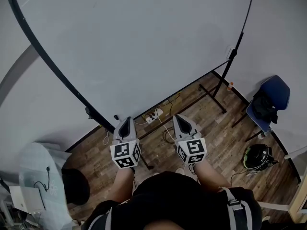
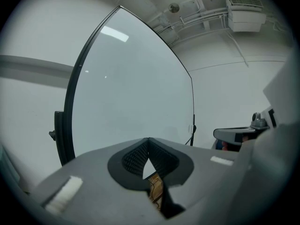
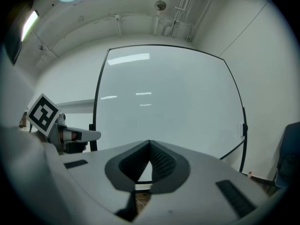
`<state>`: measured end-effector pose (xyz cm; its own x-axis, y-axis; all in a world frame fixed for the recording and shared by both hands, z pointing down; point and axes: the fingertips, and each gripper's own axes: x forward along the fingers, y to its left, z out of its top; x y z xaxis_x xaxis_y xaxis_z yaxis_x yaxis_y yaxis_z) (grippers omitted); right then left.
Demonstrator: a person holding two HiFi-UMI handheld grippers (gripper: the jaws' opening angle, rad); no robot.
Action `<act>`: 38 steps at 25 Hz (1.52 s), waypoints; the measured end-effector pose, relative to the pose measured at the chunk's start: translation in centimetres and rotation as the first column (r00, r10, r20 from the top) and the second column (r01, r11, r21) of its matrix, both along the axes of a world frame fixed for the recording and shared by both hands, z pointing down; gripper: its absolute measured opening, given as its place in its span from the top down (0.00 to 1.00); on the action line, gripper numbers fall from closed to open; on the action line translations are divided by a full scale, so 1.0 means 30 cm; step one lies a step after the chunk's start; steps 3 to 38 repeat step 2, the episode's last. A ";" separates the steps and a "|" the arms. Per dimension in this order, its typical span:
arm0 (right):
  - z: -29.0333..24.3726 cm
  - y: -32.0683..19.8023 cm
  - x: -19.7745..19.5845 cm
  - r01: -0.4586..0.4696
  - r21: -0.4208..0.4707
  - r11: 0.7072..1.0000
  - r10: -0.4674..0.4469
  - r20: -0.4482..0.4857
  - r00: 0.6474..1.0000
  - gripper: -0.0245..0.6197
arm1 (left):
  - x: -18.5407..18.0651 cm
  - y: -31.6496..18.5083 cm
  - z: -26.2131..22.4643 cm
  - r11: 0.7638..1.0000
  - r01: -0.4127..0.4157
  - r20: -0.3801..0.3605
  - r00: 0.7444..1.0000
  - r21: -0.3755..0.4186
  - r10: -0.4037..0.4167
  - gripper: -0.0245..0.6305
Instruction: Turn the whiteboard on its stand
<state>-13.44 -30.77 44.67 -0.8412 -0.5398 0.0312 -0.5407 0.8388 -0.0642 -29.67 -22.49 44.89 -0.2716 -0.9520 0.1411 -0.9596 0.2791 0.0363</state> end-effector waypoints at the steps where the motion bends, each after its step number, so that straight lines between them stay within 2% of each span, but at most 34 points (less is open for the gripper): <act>1: 0.000 -0.001 -0.003 -0.004 -0.002 1.000 0.004 -0.001 1.000 0.96 | -0.004 0.001 0.000 1.000 0.000 -0.001 1.000 0.001 0.000 0.95; 38: 0.000 -0.003 -0.005 -0.007 -0.004 1.000 0.007 -0.001 1.000 0.96 | -0.008 0.002 0.000 1.000 0.000 -0.002 1.000 0.002 0.000 0.95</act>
